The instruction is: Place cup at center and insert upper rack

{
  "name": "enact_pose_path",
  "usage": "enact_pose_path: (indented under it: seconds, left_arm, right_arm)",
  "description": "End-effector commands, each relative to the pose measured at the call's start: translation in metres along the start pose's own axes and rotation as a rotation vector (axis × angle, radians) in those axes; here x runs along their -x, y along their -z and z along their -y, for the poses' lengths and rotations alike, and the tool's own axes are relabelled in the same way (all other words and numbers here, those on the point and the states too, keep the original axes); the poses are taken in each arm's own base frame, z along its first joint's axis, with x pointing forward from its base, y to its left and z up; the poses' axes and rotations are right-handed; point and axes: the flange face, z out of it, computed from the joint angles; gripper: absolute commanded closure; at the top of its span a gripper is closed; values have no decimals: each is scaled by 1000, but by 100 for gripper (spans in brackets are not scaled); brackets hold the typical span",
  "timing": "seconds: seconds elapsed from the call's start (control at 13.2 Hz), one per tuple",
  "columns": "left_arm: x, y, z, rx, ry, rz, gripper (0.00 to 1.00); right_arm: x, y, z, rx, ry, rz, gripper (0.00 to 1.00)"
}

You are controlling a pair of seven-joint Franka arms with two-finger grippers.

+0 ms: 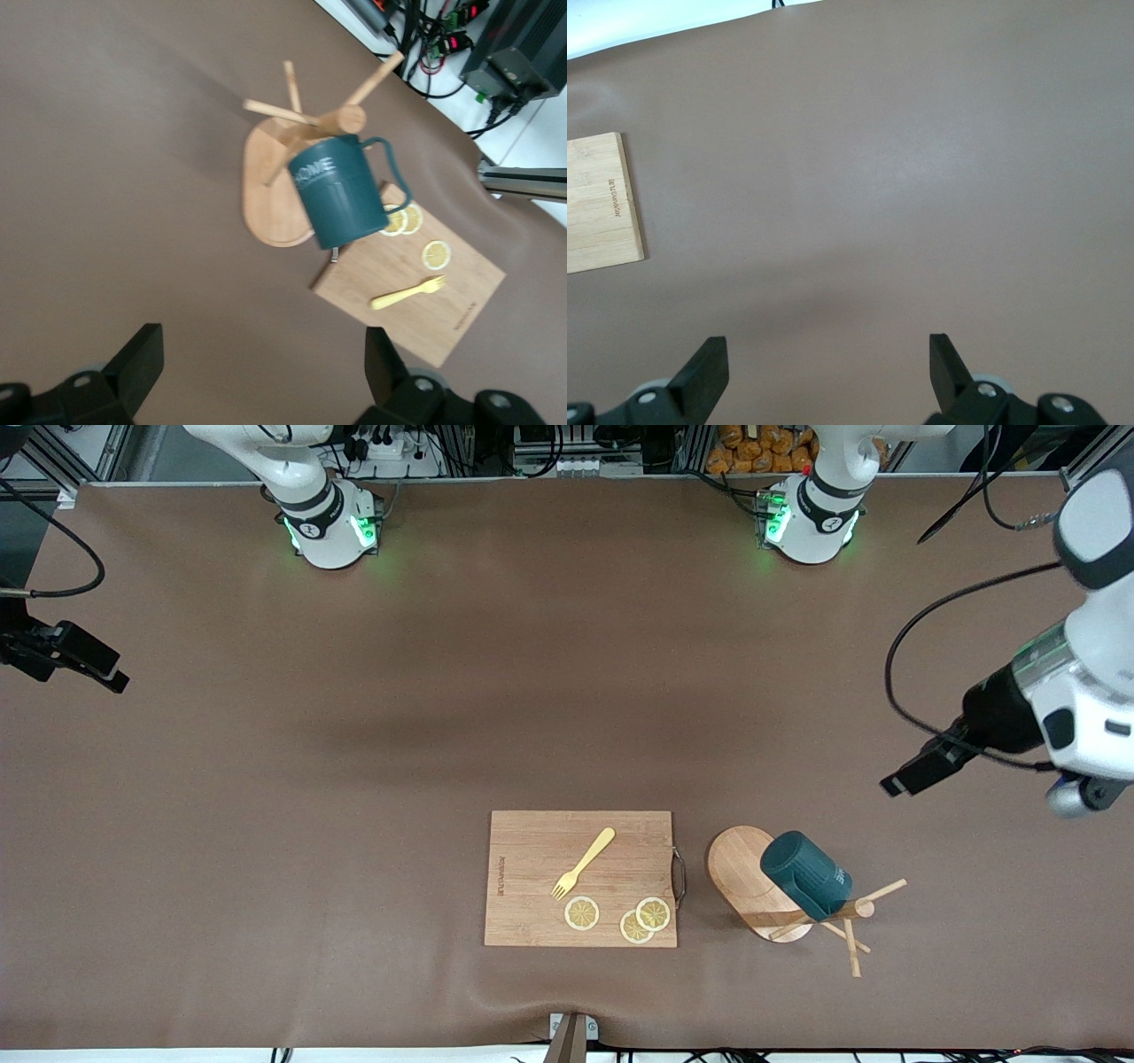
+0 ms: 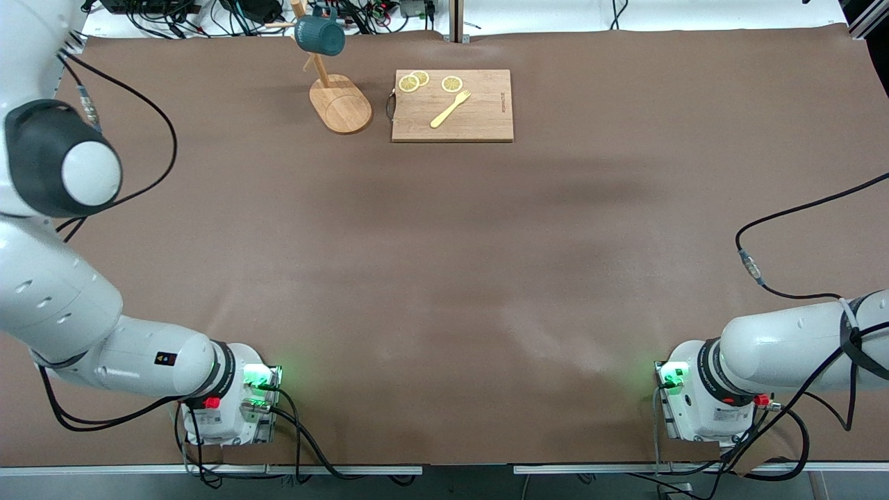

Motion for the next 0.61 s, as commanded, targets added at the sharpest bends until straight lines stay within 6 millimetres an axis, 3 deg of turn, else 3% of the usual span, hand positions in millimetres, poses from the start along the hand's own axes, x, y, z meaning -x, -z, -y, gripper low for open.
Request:
enact_pose_path:
  seconds: [0.0,0.23,0.38,0.53]
  left_arm:
    - [7,25,42,-55,-138,39,0]
    - [41,52,72,-125,-335,43,0]
    - [65,52,68,-245,-493,85,0]
    - [76,59,66,-256,-573,102,0]
  right_arm:
    - [0,3,-1,-15,-16,7,0]
    - [0,3,-1,-15,-18,8,0]
    - [0,3,0,-16,-16,9,0]
    - [0,3,0,-16,-16,9,0]
